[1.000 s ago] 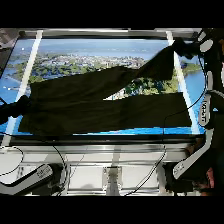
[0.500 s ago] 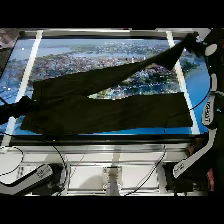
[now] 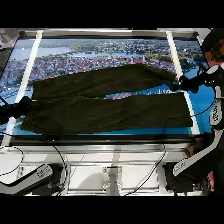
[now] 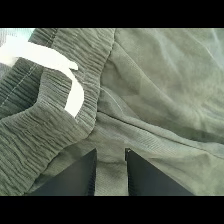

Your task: Fold the clothes and pants, and hang the long-sleeved shirts on hangers.

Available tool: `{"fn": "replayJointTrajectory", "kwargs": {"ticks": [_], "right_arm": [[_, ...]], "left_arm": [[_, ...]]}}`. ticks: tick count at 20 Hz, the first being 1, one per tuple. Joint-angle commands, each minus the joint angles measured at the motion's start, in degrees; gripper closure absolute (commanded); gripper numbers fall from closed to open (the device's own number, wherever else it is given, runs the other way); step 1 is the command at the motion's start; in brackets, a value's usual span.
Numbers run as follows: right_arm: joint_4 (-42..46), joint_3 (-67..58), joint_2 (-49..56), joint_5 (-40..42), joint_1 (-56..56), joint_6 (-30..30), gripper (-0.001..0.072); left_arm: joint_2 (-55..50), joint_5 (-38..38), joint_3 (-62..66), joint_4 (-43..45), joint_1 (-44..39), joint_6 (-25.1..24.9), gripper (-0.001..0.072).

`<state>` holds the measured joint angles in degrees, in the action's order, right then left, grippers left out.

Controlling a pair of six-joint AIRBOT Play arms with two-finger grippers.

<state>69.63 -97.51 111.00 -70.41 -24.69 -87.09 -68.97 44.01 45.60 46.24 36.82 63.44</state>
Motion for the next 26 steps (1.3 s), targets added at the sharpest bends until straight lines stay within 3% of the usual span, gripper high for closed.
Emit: {"fn": "replayJointTrajectory", "kwargs": {"ticks": [1, 5, 10, 19, 20, 22, 26], "right_arm": [[3.17, 3.45, -0.09, -2.64, -1.03, 0.83, 0.0695], [5.09, 1.60, -0.15, 1.88, -1.05, 0.07, 0.0693], [8.72, -8.94, -0.13, 7.08, -1.05, -6.80, 0.0694], [15.89, -11.10, 0.90, -3.85, -1.05, -6.75, 0.0670], [15.93, -11.13, 0.90, -3.65, -1.05, -6.75, 0.0568], [15.72, -11.13, 0.79, -1.36, -1.03, -6.75, 0.0174], [15.17, -14.51, 0.72, 2.69, -0.98, -7.23, 0.0169]], "left_arm": [[-0.04, 0.04, -0.04, 0.20, 0.07, -0.02, 0.0488], [-0.04, 0.66, -0.04, 0.20, 0.04, -0.02, 0.0488], [-0.04, 0.59, -0.04, 0.22, 0.04, -0.02, 0.0487], [-0.04, 0.59, -0.04, 0.22, 0.04, -0.04, 0.0487], [-0.04, 0.59, -0.04, 0.22, 0.04, -0.04, 0.0488], [-0.04, 0.59, -0.04, 0.22, 0.04, -0.04, 0.0487], [-0.04, -1.64, -0.04, 0.22, 0.04, -0.04, 0.0487]]}}
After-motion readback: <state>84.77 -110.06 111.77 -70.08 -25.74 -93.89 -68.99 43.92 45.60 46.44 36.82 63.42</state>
